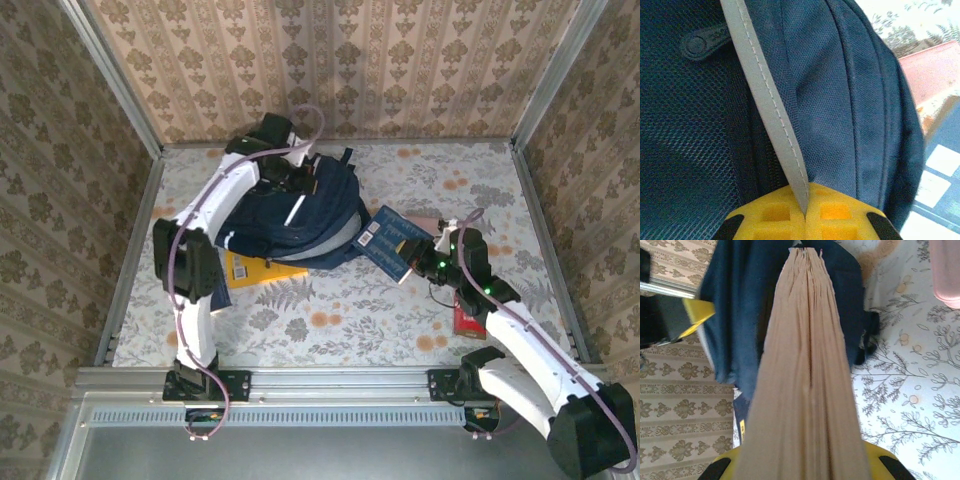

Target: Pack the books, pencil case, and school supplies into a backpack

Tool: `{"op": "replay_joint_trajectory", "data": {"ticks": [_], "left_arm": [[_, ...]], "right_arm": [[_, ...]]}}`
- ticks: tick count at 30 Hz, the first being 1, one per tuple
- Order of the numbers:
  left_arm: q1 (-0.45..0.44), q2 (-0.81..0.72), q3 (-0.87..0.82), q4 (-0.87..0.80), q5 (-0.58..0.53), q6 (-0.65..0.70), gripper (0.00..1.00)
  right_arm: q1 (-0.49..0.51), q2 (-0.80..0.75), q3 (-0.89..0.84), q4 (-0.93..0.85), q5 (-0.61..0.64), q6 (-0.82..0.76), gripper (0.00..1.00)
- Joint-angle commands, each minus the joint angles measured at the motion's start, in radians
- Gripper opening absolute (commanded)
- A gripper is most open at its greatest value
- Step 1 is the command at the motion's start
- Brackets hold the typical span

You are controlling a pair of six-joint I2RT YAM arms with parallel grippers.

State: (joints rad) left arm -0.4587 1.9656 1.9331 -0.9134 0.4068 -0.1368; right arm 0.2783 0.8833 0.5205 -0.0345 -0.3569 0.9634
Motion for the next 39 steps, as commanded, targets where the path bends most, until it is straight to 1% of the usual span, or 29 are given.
{"op": "replay_joint_trajectory", "data": {"ticks": [1, 6, 9, 13, 17, 18, 22, 25, 29, 32, 36, 39], "left_arm": [[-0.014, -0.139, 0.031, -0.041, 0.050, 0.043, 0.00], [-0.027, -0.215, -0.022, -0.014, 0.084, 0.052, 0.00], [-0.056, -0.213, -0.040, -0.007, 0.109, 0.048, 0.00], [-0.118, -0.164, -0.049, -0.030, 0.115, 0.052, 0.00], [-0.185, -0.148, -0.046, -0.074, -0.017, 0.068, 0.32], [-0.197, -0.152, -0.043, -0.083, -0.046, 0.071, 0.37], [-0.238, -0.186, -0.013, -0.112, -0.127, 0.073, 0.50], [-0.275, -0.205, -0.007, -0.111, -0.151, 0.075, 0.59], [-0.312, -0.165, 0.021, -0.141, -0.170, 0.080, 0.63], [-0.332, -0.128, 0.032, -0.151, -0.202, 0.086, 0.63], [-0.356, -0.092, 0.057, -0.151, -0.204, 0.081, 0.64], [-0.375, -0.064, 0.084, -0.155, -0.227, 0.080, 0.64]], "right_arm": [[-0.004, 0.042, 0.065, 0.073, -0.051, -0.021, 0.00], [-0.003, 0.128, 0.103, 0.169, -0.106, 0.026, 0.00], [0.004, 0.193, 0.114, 0.274, -0.135, 0.122, 0.00], [0.033, 0.275, 0.130, 0.421, -0.159, 0.277, 0.00], [0.045, 0.312, 0.126, 0.548, -0.185, 0.410, 0.00], [0.044, 0.308, 0.120, 0.568, -0.185, 0.430, 0.00], [0.046, 0.276, 0.113, 0.583, -0.171, 0.446, 0.00], [0.048, 0.260, 0.114, 0.582, -0.166, 0.447, 0.00], [0.054, 0.268, 0.116, 0.590, -0.169, 0.450, 0.00], [0.064, 0.276, 0.112, 0.599, -0.165, 0.451, 0.00], [0.077, 0.282, 0.115, 0.602, -0.162, 0.452, 0.00], [0.081, 0.286, 0.120, 0.604, -0.163, 0.449, 0.00]]}}
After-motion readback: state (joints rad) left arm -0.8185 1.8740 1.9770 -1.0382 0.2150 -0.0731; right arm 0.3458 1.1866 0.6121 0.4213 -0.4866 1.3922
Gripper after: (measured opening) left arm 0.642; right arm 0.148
